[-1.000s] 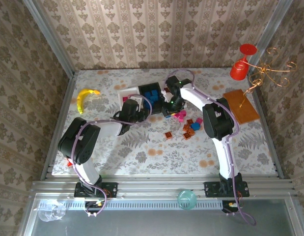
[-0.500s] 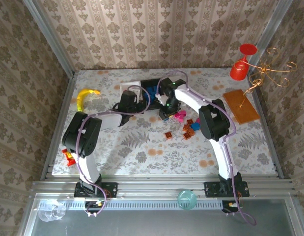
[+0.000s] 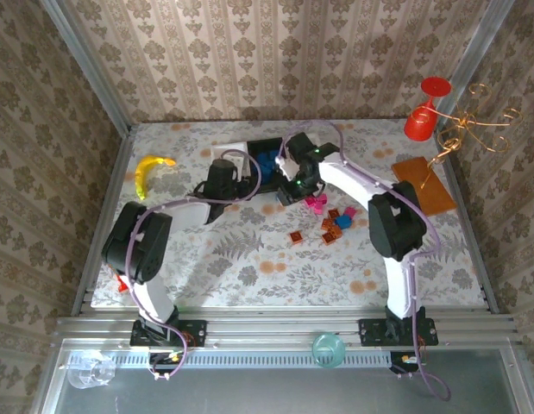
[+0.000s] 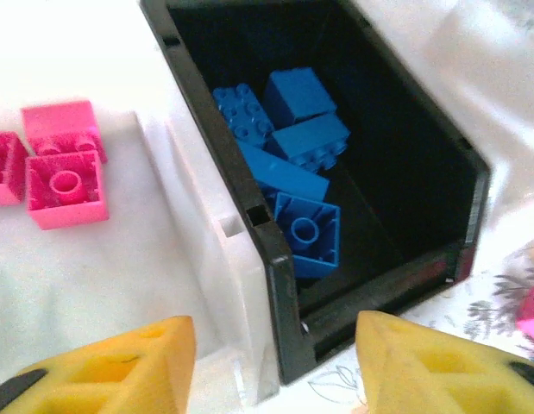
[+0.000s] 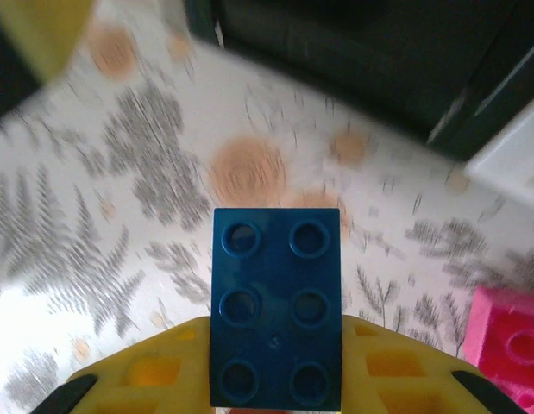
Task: Sort the legos into containers by color
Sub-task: Move the container to the top-center of the table, then place the lego in the container.
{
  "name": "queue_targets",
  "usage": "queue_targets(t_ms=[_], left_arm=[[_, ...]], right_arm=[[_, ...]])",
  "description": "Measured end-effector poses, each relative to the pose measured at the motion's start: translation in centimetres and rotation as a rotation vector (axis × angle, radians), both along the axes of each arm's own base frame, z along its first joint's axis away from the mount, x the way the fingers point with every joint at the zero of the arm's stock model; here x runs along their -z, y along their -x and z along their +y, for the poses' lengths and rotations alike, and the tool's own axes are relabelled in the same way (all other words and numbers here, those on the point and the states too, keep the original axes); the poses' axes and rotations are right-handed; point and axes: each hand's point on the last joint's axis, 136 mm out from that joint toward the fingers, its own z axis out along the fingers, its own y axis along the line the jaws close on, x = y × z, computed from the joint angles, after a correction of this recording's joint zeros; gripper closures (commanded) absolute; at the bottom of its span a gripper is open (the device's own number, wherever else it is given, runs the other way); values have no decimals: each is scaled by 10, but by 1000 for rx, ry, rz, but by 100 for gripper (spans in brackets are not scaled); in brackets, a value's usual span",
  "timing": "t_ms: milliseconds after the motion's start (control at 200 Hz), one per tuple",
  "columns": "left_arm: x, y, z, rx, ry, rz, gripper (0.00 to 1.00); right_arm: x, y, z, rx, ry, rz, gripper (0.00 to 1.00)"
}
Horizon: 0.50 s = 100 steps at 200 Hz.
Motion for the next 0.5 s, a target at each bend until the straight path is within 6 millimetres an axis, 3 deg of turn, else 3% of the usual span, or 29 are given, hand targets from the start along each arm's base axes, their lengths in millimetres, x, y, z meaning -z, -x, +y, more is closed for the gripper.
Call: queue_targets(t_ms=[105, 220, 375, 500], left_arm=[[-41, 14, 8, -2, 48, -81, 38], [-78, 32, 20, -10, 102, -165, 36], [-91, 57, 33, -14, 133, -201, 34], [-92, 75, 41, -14, 148, -207, 33]], right_arm=[[-24, -27, 10, 63, -71, -108, 69], [-33, -60, 13, 146, -76, -192, 64], [-24, -109, 16, 247, -39, -275, 57], [-7, -122, 14, 283, 1, -280, 49]])
